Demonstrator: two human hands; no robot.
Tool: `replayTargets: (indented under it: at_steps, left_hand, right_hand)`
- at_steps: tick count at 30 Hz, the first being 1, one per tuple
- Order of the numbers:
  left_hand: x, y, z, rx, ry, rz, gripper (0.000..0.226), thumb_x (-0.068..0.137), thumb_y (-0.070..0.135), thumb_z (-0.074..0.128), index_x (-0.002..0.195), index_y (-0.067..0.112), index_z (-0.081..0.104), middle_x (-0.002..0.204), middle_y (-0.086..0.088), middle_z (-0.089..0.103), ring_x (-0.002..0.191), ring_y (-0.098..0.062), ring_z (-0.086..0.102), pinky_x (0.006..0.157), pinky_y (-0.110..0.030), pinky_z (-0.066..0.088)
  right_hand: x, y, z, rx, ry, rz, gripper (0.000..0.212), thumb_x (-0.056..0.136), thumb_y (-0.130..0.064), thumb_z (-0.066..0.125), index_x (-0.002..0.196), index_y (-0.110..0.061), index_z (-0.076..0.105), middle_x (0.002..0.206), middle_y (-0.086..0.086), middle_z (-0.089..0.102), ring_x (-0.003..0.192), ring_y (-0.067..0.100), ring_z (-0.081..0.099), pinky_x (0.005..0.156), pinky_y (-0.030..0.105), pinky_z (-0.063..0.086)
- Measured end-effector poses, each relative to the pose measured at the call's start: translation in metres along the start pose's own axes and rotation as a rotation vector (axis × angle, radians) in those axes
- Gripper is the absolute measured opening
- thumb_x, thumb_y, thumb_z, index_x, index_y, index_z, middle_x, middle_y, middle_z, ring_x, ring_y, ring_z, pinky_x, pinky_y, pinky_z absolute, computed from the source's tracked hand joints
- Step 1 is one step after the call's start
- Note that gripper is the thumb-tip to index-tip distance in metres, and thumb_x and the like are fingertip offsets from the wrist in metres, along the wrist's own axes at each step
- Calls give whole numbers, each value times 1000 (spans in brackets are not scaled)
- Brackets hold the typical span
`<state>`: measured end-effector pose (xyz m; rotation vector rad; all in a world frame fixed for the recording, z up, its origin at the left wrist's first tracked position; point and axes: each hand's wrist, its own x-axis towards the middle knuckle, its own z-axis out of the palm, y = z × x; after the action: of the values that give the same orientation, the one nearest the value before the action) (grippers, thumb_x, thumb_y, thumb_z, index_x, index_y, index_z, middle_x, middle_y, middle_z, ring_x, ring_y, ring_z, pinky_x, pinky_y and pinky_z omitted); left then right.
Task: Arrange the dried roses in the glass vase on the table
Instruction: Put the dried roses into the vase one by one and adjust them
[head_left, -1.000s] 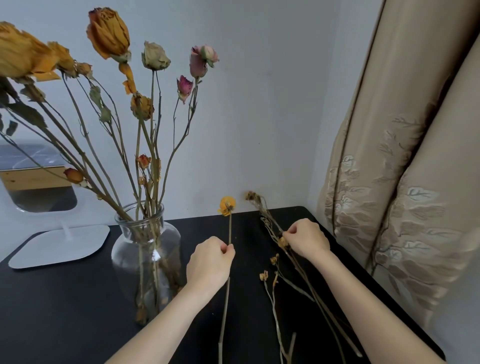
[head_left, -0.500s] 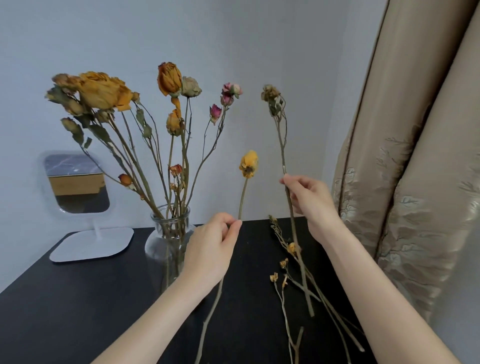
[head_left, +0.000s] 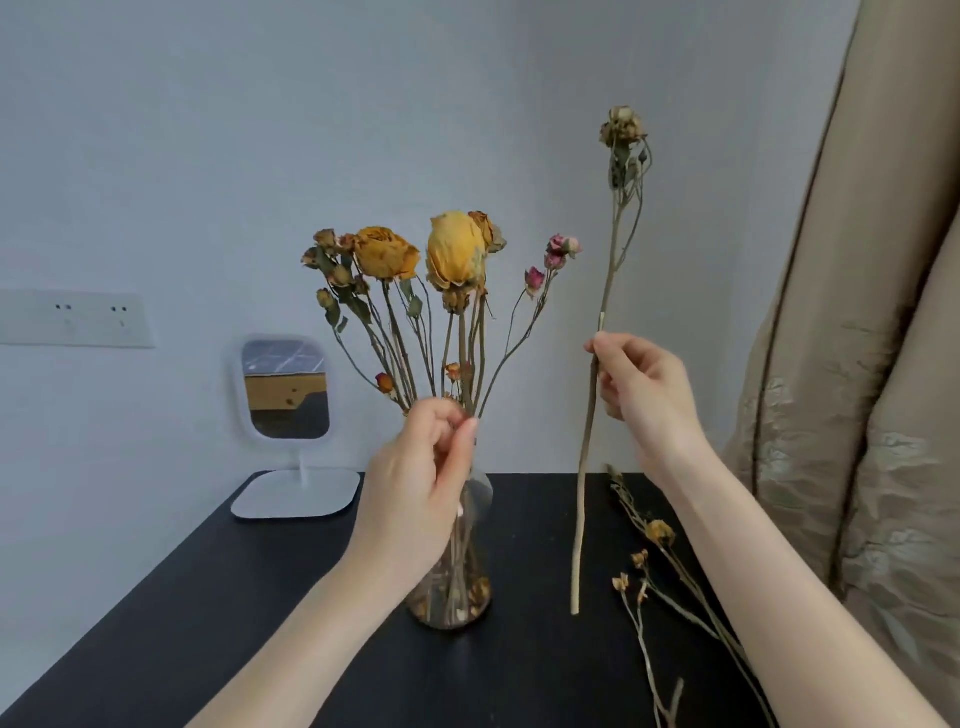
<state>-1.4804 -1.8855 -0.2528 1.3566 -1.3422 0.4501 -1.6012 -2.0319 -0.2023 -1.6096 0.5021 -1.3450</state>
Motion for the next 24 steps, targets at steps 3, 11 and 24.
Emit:
replayTargets:
  at_steps: [3,11,24]
  left_hand:
    - [17,3,-6,33,73,38,17,87,34,39,92,19,44,58,15,44,61,5,53,51,-3,37]
    - [63,9,-23,175,187,79,15,96,17,41,98,3,48,60,17,37,50,-3,44,51,-6,35]
    - [86,6,-20,265,214,88,22,97,18,39,102,0,49,63,12,39,51,-4,40,49,-8,29]
  right_hand:
    - [0,-2,5,-18,9,-17,20,95,-27,50,82,-22,64,57,-9,45,52,4,39,47,10,34]
    - [-2,-16,20,-32,-12,-69,20,95,-28,49,82,-25,64,58,-10,46,55,6,41,49,11,36]
    - [1,-13,26,-23,-20,-75,18,94,-28,51,84,-23,65,60,-12,50,56,3,44,46,5,37]
